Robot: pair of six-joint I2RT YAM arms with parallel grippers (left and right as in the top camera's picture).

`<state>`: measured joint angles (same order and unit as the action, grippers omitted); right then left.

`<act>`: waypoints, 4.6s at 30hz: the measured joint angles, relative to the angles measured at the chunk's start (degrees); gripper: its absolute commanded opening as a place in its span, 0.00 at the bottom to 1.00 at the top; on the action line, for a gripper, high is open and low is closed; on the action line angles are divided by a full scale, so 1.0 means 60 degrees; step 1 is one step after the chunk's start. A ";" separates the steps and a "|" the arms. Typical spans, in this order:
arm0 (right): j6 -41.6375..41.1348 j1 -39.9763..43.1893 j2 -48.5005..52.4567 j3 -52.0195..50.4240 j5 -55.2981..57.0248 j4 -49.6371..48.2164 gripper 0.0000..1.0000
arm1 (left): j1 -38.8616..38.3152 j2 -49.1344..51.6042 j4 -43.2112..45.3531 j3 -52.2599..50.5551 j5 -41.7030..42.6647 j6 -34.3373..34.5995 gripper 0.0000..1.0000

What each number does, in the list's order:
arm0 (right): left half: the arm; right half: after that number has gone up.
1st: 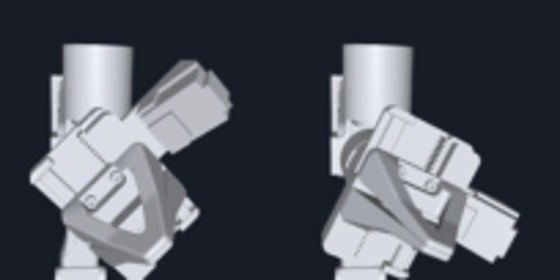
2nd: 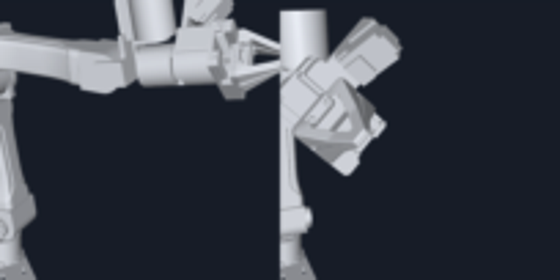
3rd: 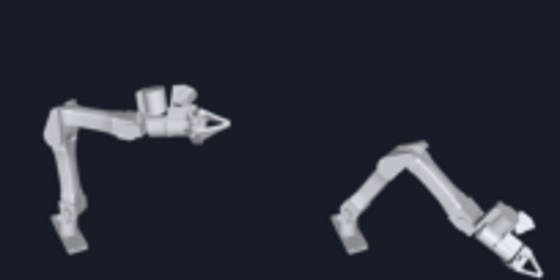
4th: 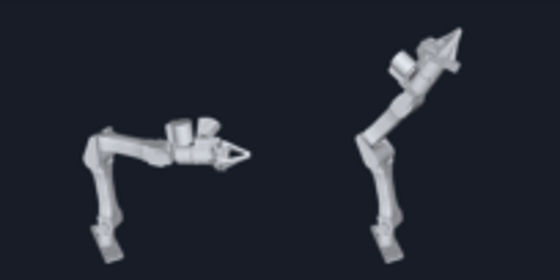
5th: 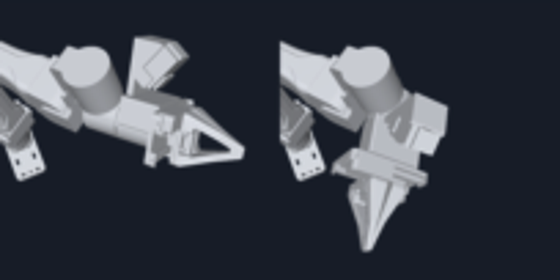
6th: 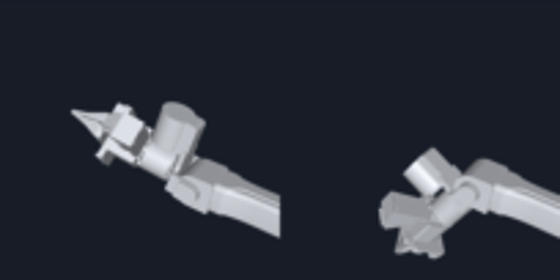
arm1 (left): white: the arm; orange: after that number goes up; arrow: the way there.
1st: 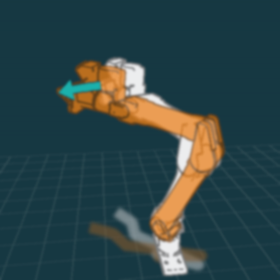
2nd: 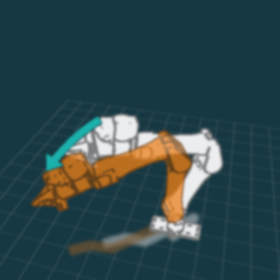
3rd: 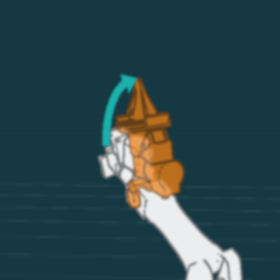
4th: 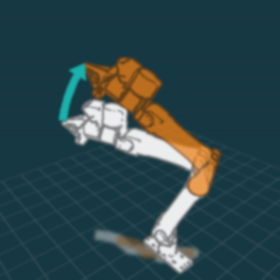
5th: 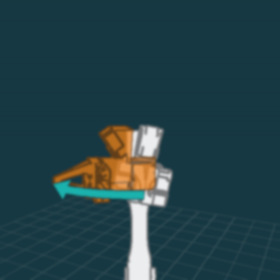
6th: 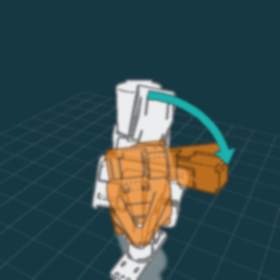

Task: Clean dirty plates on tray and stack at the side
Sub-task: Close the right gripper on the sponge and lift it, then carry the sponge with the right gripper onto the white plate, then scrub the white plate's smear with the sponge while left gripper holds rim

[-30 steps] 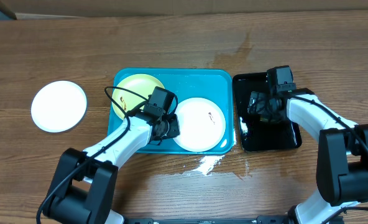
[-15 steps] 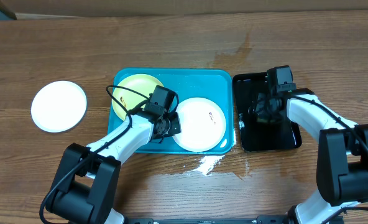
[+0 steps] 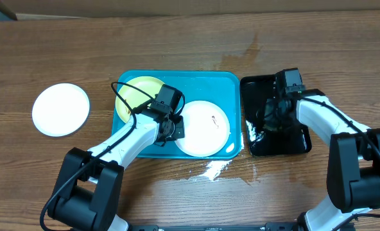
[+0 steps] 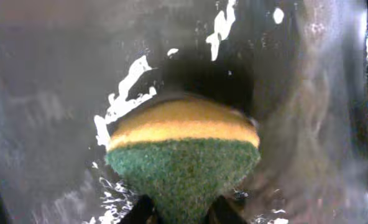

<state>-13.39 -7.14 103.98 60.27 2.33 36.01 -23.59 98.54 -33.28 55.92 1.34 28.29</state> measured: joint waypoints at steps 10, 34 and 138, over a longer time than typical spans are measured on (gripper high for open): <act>-0.0011 0.0004 -0.0237 0.1373 -0.0102 0.1694 0.04 | 0.0000 0.0000 -0.0710 0.0579 -0.0692 -0.0412 0.04; -0.0229 0.0004 -0.0663 0.1679 -0.0474 0.2408 0.04 | 0.0000 0.0000 -0.1311 0.1002 -0.1443 -0.0823 0.04; -0.1763 -0.5461 0.0375 0.0051 -0.0219 -0.2659 0.04 | 0.0073 0.0029 -0.1599 0.1009 -0.1472 -0.0532 0.04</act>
<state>-23.97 -39.90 106.24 60.58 1.02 20.05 -23.16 98.72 -42.87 61.98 -7.49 25.10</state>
